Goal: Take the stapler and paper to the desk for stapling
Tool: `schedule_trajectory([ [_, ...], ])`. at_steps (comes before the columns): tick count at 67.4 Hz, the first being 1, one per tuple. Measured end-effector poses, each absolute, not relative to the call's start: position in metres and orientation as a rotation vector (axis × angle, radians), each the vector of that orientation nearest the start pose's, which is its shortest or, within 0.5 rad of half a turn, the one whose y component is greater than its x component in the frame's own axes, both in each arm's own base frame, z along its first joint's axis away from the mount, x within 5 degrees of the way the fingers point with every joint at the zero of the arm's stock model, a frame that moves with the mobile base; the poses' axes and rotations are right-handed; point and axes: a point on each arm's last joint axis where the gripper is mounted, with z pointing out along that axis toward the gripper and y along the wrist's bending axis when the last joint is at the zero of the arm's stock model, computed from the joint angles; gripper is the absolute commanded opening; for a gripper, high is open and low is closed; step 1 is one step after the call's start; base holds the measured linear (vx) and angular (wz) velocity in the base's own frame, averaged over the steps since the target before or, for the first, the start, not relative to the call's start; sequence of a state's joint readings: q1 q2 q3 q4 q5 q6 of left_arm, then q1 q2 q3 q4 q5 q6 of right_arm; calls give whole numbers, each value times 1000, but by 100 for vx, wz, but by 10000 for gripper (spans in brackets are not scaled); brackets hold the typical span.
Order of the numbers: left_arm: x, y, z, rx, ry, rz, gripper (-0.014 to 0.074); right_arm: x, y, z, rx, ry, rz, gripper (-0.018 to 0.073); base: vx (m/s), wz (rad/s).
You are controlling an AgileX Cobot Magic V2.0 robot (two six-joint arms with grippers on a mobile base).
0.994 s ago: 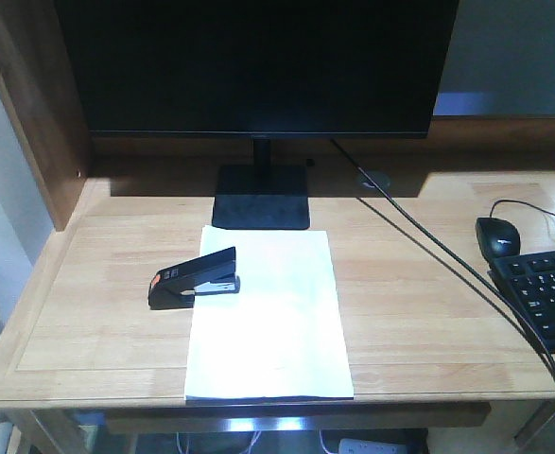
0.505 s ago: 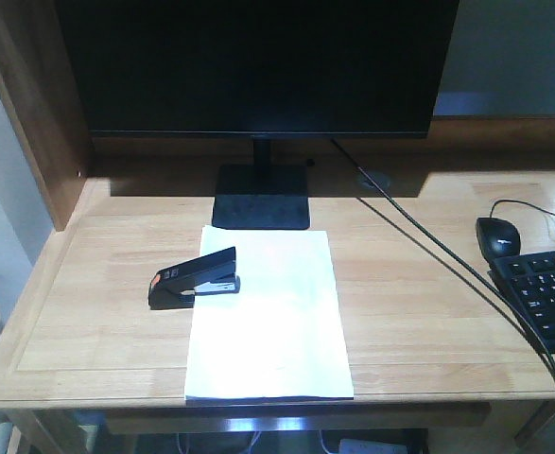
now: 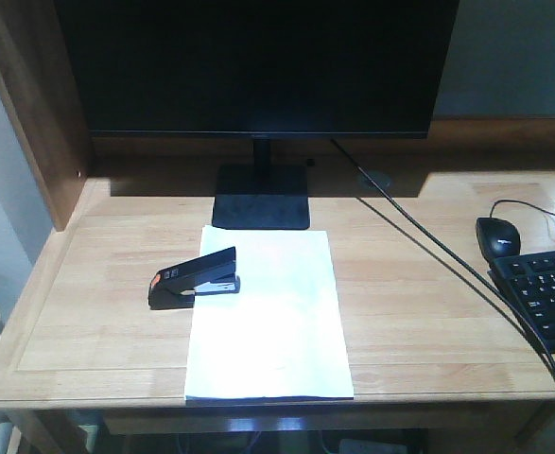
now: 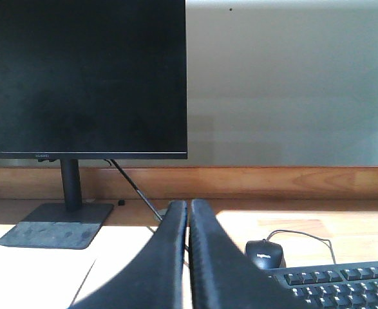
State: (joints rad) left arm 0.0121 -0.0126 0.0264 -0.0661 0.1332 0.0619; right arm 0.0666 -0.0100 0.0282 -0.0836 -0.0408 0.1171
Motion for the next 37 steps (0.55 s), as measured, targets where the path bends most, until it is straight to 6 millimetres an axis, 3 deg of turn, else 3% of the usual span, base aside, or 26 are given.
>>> schedule_trajectory([
  [37,56,0,193,-6,1630,-1,-6,56,4,208,-27,1461,84,-9,0,0],
])
